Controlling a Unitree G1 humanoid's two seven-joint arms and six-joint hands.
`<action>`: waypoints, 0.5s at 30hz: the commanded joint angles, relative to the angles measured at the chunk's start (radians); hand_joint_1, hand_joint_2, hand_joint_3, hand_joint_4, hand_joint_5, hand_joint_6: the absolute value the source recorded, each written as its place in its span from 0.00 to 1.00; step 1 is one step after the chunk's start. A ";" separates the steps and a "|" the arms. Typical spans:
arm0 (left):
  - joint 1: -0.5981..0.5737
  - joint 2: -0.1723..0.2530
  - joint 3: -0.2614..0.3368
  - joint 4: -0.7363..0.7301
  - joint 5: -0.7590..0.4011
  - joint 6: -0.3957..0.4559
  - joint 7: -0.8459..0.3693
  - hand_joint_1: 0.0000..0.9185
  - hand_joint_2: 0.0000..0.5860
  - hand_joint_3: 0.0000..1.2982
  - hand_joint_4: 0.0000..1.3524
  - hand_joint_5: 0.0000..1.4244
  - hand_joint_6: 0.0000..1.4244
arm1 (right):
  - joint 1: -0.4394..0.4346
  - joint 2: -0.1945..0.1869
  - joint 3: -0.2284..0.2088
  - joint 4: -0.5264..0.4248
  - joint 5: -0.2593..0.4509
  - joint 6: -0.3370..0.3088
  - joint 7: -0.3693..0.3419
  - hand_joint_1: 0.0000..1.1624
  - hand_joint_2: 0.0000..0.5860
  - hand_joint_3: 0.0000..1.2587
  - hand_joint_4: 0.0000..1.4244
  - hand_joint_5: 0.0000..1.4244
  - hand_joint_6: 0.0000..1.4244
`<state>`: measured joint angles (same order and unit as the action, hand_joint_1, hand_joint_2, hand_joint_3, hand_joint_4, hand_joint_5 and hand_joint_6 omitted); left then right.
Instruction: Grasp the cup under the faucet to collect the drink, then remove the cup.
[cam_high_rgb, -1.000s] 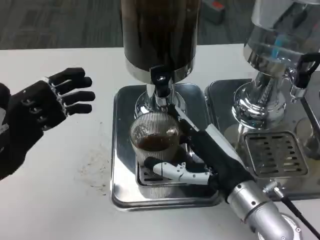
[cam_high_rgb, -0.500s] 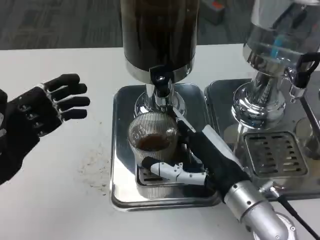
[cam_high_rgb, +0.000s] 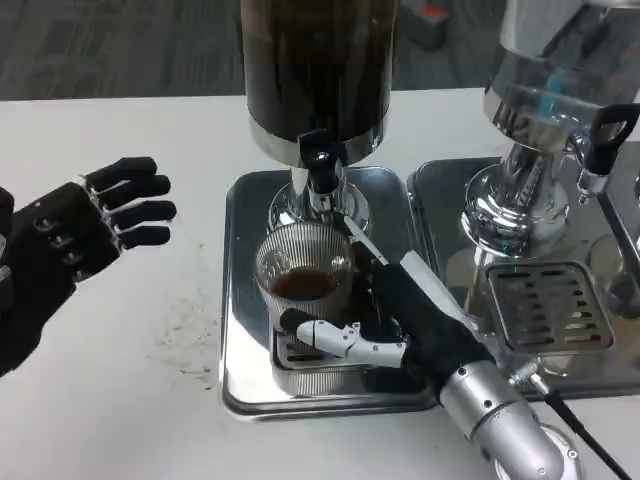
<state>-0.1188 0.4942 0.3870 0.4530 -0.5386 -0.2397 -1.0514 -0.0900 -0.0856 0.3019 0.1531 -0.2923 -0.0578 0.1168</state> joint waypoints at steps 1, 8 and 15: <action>0.014 0.011 0.009 -0.009 0.002 0.007 0.009 0.00 0.17 0.20 0.16 0.16 0.19 | -0.013 0.006 0.012 0.027 -0.006 0.001 -0.002 0.57 0.33 0.00 0.00 0.00 0.05; 0.019 0.015 0.011 -0.013 0.001 0.009 0.011 0.00 0.17 0.20 0.16 0.16 0.19 | -0.022 0.011 0.023 0.042 -0.032 0.005 -0.028 0.57 0.34 0.00 0.00 0.00 0.06; 0.025 0.021 0.017 -0.012 0.003 0.007 0.014 0.00 0.18 0.20 0.16 0.17 0.20 | -0.034 0.030 0.039 0.085 -0.045 -0.007 -0.069 0.59 0.35 0.12 0.13 0.13 0.16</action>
<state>-0.1064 0.4988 0.3933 0.4504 -0.5386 -0.2396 -1.0456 -0.1201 -0.0664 0.3253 0.2023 -0.3297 -0.0614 0.0470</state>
